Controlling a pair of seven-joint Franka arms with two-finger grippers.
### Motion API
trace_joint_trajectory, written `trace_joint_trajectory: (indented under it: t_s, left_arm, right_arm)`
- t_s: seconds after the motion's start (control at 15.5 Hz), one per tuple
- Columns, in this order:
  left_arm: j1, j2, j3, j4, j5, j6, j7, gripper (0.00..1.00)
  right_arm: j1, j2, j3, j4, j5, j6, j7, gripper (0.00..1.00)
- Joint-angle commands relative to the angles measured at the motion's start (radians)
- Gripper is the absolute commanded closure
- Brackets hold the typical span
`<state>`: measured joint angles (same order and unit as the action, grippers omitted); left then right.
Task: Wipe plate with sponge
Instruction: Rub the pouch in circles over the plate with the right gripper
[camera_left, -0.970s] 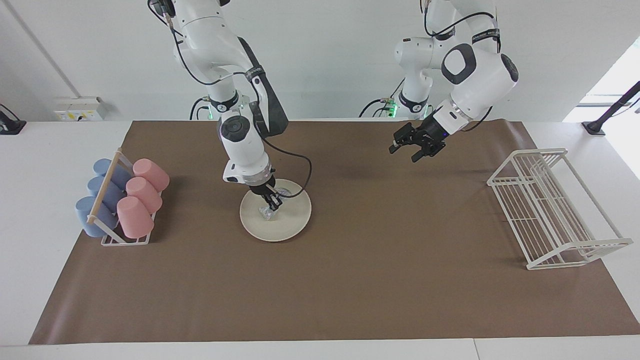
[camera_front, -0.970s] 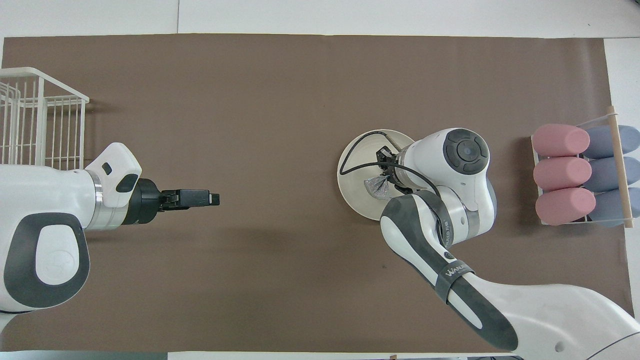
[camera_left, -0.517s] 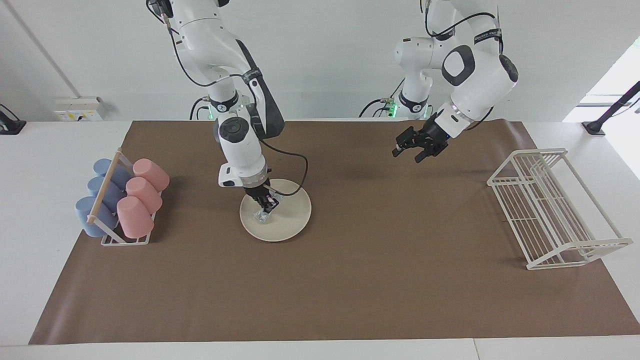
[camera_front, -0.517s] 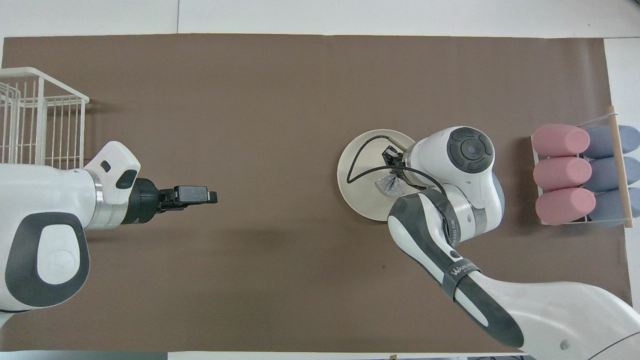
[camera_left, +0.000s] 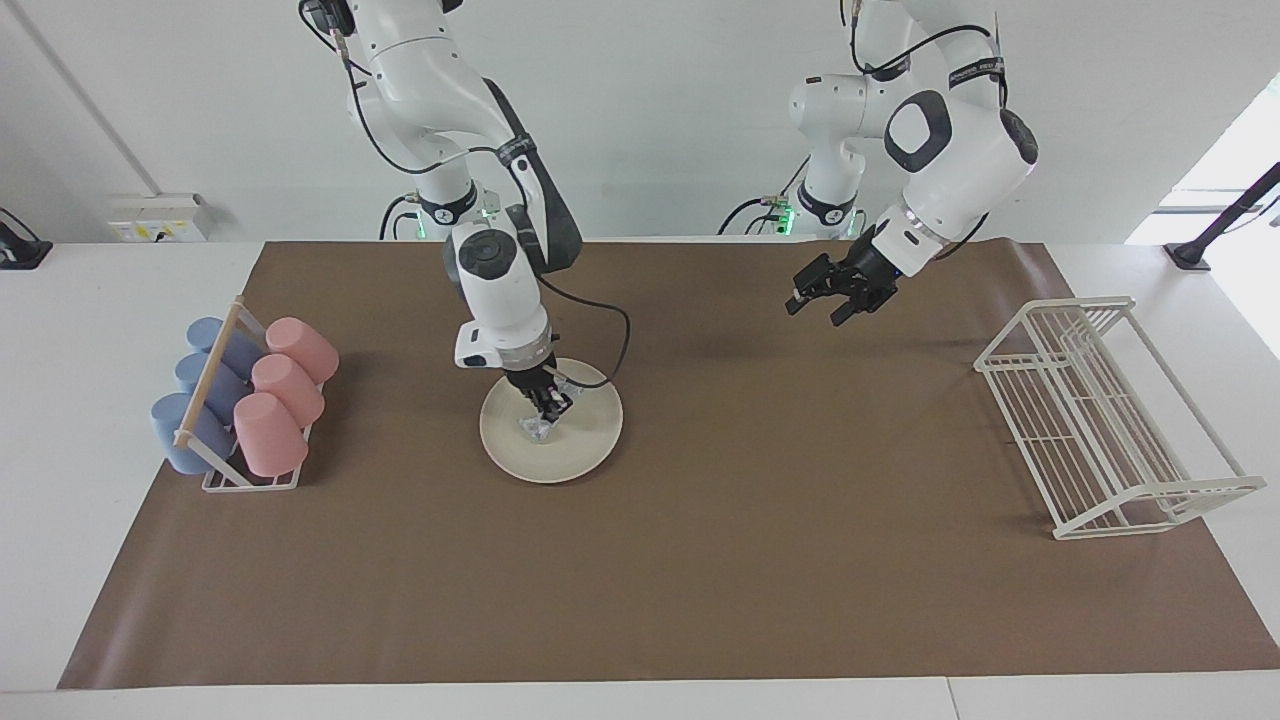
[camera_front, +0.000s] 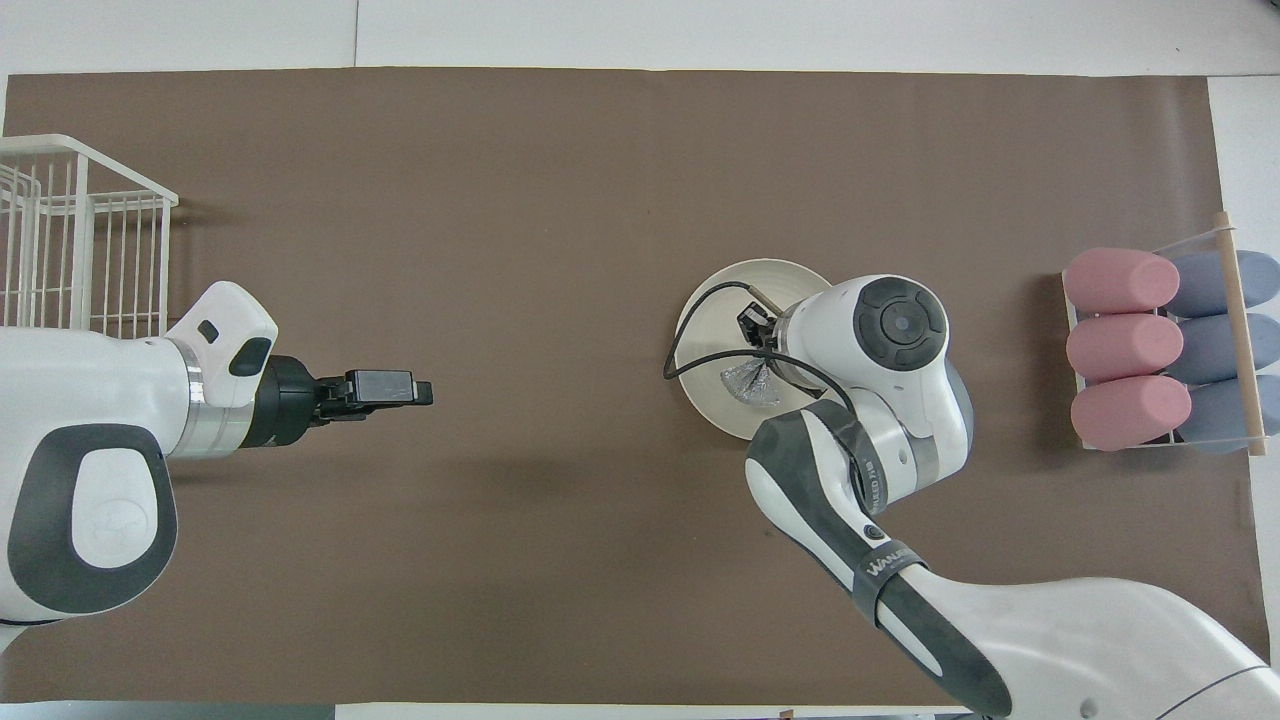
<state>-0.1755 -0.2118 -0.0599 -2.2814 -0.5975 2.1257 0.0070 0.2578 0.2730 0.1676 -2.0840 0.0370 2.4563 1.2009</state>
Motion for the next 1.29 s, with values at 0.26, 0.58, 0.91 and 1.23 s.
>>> trace_joint_trajectory:
  t_s: [0.26, 0.58, 0.91, 1.23]
  left_arm:
    - [0.004, 0.006, -0.003, 0.01, 0.025, 0.011, -0.021, 0.0]
    - [0.031, 0.005, -0.004, 0.007, 0.025, 0.01, -0.021, 0.0]
    - [0.031, 0.005, -0.003, 0.005, 0.027, 0.01, -0.021, 0.0]
    - [0.031, 0.005, -0.003, 0.005, 0.027, 0.011, -0.041, 0.0]
  right_arm:
    - [0.018, 0.003, 0.004, -0.041, -0.014, 0.036, 0.028, 1.0]
    - [-0.121, 0.017, 0.004, -0.042, -0.014, 0.092, -0.239, 1.0]
    - [-0.101, 0.012, 0.006, -0.06, -0.014, 0.095, -0.157, 1.0]
    - [0.014, 0.012, 0.006, -0.07, -0.014, 0.096, 0.035, 1.0]
